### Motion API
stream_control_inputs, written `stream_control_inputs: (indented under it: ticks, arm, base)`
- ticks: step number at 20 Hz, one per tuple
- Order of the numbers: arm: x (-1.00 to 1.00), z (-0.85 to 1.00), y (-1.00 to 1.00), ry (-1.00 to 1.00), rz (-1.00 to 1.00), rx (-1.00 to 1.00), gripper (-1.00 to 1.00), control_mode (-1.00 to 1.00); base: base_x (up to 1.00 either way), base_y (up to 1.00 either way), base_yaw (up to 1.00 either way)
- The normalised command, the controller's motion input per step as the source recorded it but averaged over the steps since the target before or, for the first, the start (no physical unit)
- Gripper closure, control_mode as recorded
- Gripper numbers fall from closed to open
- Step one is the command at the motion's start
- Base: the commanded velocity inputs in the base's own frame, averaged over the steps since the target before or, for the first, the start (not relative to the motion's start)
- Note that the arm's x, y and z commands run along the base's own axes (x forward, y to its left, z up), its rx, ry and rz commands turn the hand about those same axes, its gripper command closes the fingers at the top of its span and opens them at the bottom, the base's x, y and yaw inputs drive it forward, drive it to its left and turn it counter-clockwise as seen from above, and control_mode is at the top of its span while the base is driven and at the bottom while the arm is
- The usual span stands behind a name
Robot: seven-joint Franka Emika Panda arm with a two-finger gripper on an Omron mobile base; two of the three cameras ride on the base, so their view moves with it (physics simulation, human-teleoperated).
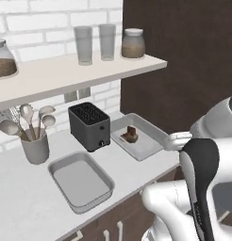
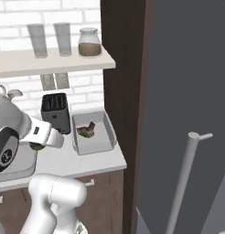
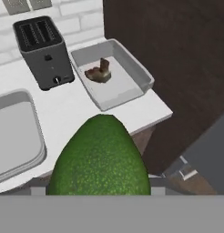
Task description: Place one avocado and one steak in each tupperware on the nearby counter, to pack two identical lunches.
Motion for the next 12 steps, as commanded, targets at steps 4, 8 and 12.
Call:
stream_control_inputs:
  ticks: [4, 8, 12]
  arm:
    - [0.92, -0.35, -0.18, 0.01, -0.01, 0.01, 1.0, -1.0]
    - [0.98, -0.59, -0.29, 0.06, -0.06, 0.0, 1.0, -1.0]
    - [0.89, -0.68, -0.21, 0.05, -0.03, 0.0, 1.0, -1.0]
  base:
    - [0.0, 0.0, 0.0]
    - [0.0, 0.0, 0.0]
    - [0.0, 0.0, 0.0]
